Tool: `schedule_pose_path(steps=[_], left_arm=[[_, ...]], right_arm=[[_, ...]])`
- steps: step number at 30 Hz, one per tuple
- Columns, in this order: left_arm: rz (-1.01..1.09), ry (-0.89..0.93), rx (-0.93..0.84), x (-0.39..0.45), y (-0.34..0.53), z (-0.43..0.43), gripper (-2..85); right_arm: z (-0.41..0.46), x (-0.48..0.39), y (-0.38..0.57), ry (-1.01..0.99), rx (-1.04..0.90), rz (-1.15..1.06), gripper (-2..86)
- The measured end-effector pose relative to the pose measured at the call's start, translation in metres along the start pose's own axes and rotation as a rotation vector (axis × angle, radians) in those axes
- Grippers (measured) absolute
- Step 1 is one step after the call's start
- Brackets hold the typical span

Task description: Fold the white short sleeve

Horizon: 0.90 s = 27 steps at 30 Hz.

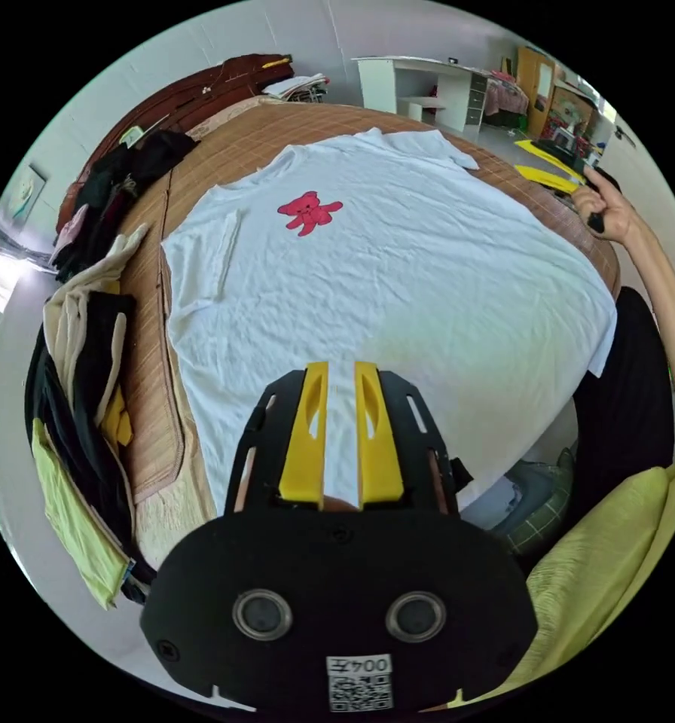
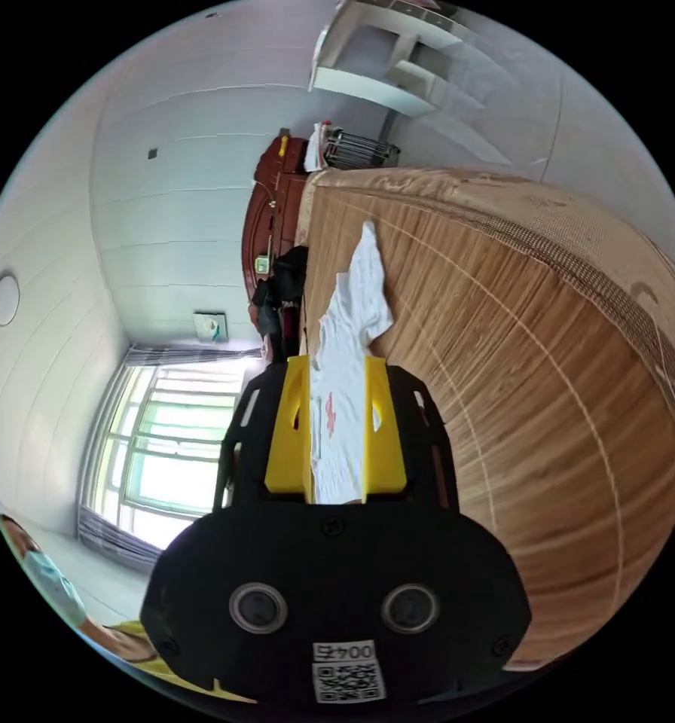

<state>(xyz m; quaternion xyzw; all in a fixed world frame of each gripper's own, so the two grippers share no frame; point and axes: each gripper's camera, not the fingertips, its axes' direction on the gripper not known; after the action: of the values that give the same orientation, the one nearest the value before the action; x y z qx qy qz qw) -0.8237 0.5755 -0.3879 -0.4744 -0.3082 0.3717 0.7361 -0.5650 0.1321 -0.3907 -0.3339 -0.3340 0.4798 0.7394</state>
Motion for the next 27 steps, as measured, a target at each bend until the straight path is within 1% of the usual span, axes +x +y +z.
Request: schedule_pose_path(steps=[1,4,6,7,10,13,15,19,27], left_arm=[[0.062,0.001,0.025,0.013,-0.021,0.005,7.4],[0.22,-0.032,0.017,0.039,-0.077,0.025,9.1],[0.38,-0.078,0.01,0.066,-0.145,0.051,10.5],[0.455,-0.096,0.0,0.079,-0.181,0.066,11.1],[0.602,-0.151,-0.022,0.109,-0.255,0.1,11.7],[0.784,-0.208,-0.064,0.161,-0.357,0.156,12.2],[0.855,-0.229,-0.082,0.19,-0.399,0.184,12.4],[0.992,-0.223,-0.123,0.252,-0.469,0.244,12.5],[1.134,-0.162,-0.184,0.327,-0.51,0.334,11.1]], right_arm=[[0.004,0.015,-0.011,0.003,-0.011,0.027,11.4],[0.014,0.044,-0.033,0.014,-0.033,0.046,11.6],[0.021,0.056,-0.044,0.048,-0.056,0.036,11.9],[0.027,0.062,-0.049,0.073,-0.081,0.011,11.6],[0.038,0.071,-0.059,0.131,-0.095,-0.063,11.3],[0.052,0.077,-0.069,0.184,-0.118,-0.127,11.2],[0.059,0.08,-0.074,0.211,-0.132,-0.156,11.2],[0.066,0.092,-0.084,0.227,-0.163,-0.198,10.2],[0.07,0.112,-0.093,0.226,-0.189,-0.226,9.0]])
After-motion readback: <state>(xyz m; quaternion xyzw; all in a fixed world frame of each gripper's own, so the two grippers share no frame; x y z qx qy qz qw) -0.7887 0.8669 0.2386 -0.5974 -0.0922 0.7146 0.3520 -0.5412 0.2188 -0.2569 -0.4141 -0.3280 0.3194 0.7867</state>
